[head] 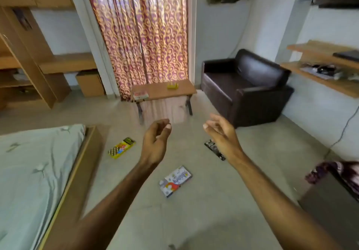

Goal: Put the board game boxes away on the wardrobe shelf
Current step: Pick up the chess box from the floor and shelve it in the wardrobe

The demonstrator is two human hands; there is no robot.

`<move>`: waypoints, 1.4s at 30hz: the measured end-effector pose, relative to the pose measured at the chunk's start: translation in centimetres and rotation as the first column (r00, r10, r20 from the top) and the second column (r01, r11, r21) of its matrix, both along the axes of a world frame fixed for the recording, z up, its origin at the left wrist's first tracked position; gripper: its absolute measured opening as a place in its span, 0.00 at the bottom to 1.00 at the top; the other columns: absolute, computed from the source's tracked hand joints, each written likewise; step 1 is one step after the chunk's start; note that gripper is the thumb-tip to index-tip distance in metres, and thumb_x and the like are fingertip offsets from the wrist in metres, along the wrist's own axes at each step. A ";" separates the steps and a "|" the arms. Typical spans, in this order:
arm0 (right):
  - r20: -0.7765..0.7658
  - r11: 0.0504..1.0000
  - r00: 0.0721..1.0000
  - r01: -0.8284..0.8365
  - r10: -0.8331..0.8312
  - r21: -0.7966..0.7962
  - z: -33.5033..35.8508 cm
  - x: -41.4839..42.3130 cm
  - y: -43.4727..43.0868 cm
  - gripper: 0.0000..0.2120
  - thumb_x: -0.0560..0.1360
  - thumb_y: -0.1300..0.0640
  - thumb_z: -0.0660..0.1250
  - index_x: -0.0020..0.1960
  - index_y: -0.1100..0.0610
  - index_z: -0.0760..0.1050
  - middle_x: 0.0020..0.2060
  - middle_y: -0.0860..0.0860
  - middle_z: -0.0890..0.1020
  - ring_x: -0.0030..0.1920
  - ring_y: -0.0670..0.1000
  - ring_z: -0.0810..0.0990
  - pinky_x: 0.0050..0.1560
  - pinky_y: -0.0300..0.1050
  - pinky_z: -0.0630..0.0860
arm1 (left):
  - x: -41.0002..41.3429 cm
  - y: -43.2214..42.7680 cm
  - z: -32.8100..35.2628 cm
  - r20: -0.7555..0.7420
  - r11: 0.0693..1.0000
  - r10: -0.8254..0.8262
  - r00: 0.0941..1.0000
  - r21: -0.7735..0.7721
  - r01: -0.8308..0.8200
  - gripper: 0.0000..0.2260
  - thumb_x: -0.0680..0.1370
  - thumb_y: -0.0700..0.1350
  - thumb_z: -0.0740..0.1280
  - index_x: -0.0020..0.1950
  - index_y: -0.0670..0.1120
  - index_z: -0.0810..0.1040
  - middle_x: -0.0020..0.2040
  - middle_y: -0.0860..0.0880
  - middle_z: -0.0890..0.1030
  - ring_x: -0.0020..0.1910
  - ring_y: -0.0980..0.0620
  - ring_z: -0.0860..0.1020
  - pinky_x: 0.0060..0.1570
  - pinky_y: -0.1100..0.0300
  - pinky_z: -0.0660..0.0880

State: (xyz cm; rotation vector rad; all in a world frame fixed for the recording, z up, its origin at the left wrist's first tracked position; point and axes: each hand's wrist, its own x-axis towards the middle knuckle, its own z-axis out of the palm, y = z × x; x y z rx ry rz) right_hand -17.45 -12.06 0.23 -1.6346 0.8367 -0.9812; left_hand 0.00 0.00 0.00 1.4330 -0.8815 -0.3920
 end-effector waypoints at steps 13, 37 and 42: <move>-0.269 0.946 0.956 0.191 -0.119 0.261 -11.4 -0.3 -19.4 0.22 0.70 0.46 0.71 0.62 0.48 0.74 0.52 0.48 0.81 0.48 0.46 0.82 0.45 0.42 0.76 | 4.2 -24.4 -11.5 -0.152 0.951 -0.135 0.979 0.256 0.171 0.07 0.76 0.49 0.67 0.53 0.52 0.81 0.49 0.49 0.84 0.51 0.48 0.80 0.58 0.46 0.77; -0.522 0.672 0.852 0.361 0.045 0.646 -44.4 8.6 -78.2 0.20 0.77 0.57 0.64 0.68 0.53 0.72 0.62 0.53 0.78 0.58 0.51 0.77 0.56 0.40 0.70 | 10.9 -86.6 -41.8 -0.096 0.375 -0.419 0.903 0.888 0.268 0.12 0.78 0.49 0.65 0.60 0.49 0.78 0.54 0.51 0.82 0.51 0.52 0.79 0.55 0.57 0.75; -0.533 0.604 0.838 0.368 0.114 0.707 -61.2 11.0 -85.1 0.22 0.77 0.58 0.62 0.71 0.52 0.69 0.68 0.53 0.74 0.68 0.53 0.72 0.64 0.43 0.67 | 13.2 -95.2 -59.0 -0.093 0.188 -0.511 0.855 0.958 0.217 0.16 0.78 0.50 0.64 0.66 0.49 0.75 0.62 0.48 0.79 0.60 0.48 0.77 0.63 0.54 0.72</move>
